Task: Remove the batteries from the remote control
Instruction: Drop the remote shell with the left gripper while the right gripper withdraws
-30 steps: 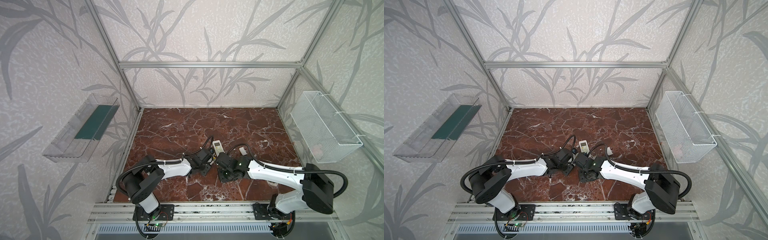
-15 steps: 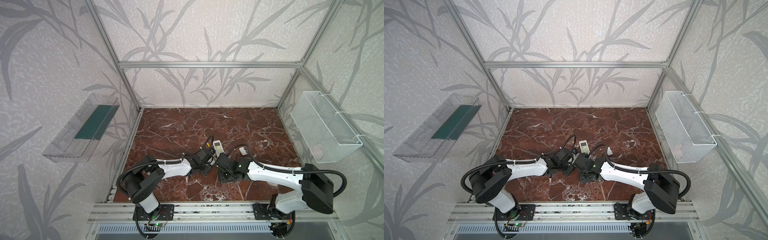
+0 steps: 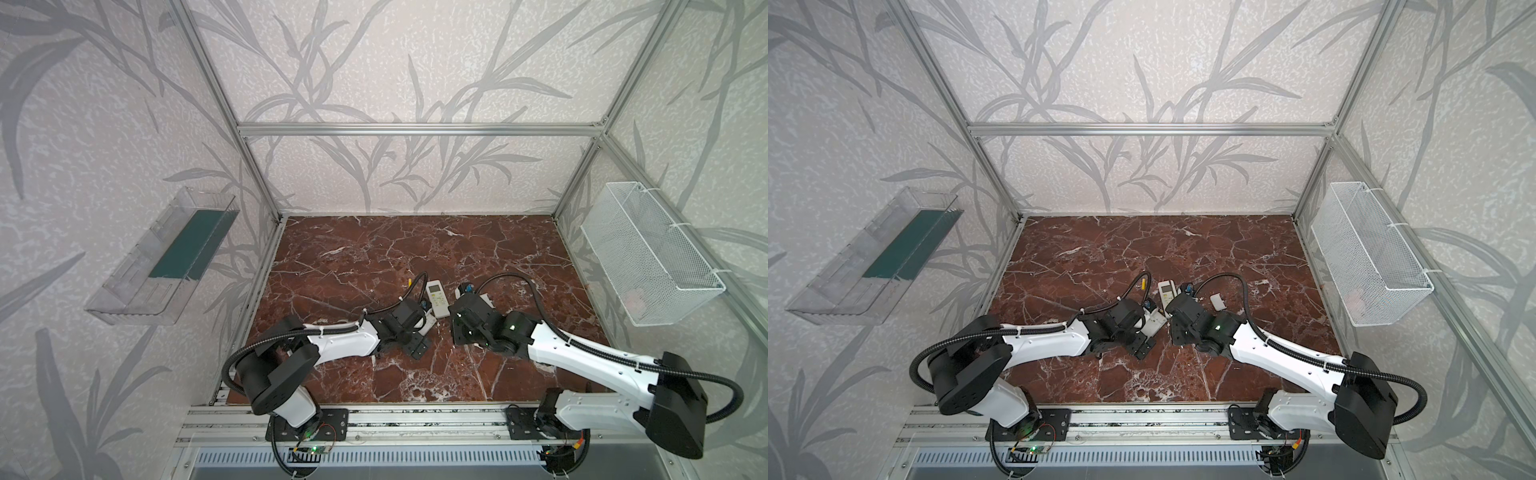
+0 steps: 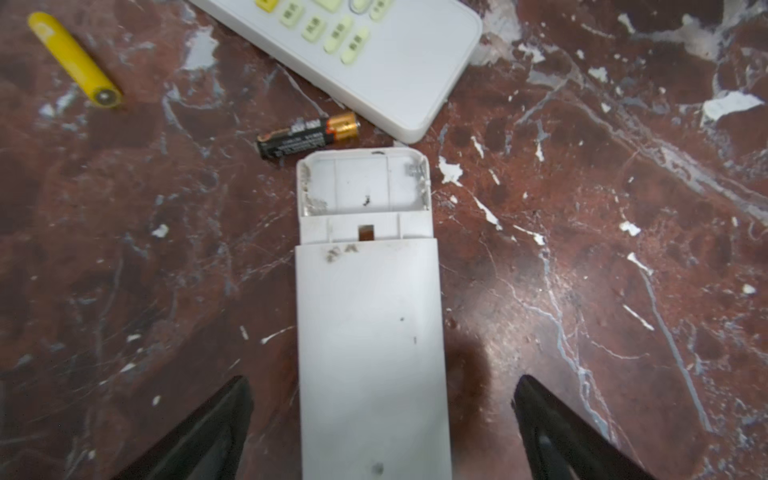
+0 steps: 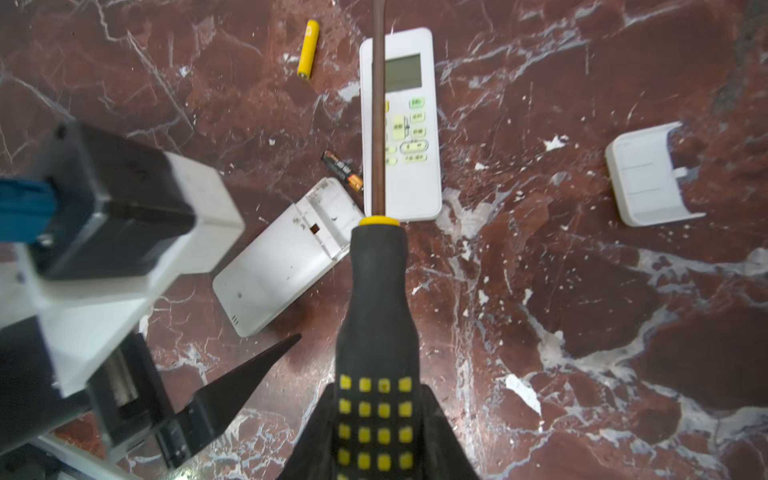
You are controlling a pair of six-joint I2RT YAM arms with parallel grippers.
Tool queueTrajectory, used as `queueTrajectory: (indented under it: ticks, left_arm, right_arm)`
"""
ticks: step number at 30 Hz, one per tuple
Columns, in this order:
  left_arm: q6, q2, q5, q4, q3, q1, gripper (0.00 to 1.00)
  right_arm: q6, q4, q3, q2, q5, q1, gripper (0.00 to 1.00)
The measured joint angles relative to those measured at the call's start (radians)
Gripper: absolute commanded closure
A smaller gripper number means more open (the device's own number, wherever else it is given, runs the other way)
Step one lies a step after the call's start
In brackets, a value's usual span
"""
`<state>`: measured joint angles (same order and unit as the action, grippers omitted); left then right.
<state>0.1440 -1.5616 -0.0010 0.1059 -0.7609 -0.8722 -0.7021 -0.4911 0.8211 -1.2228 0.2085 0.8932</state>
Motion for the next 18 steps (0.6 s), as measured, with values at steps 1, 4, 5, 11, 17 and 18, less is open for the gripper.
queueTrajectory:
  ticks: [1,4,5,11,17,18]
  left_arm:
    - [0.007,0.005,-0.003,0.015,-0.018,0.011,0.01]
    - [0.022,0.005,-0.011,0.057,-0.092,0.045,0.01]
    - [0.027,0.005,-0.014,0.066,-0.115,0.058,0.01]
    - [0.088,0.004,-0.009,0.114,-0.253,0.175,0.01]
    - [0.143,-0.014,0.000,0.117,-0.302,0.318,0.01]
    - [0.148,-0.020,0.003,0.116,-0.303,0.330,0.01]
  right_arm:
    - [0.011,0.007,-0.001,0.000,-0.001,-0.010,1.00]
    - [0.027,0.028,-0.012,0.005,-0.010,-0.031,1.00]
    - [0.040,0.035,-0.017,0.009,-0.016,-0.039,1.00]
    - [0.083,0.067,-0.043,0.035,-0.060,-0.092,1.00]
    - [0.108,0.109,-0.090,0.043,-0.114,-0.175,1.00]
    - [0.109,0.115,-0.097,0.043,-0.126,-0.189,1.00]
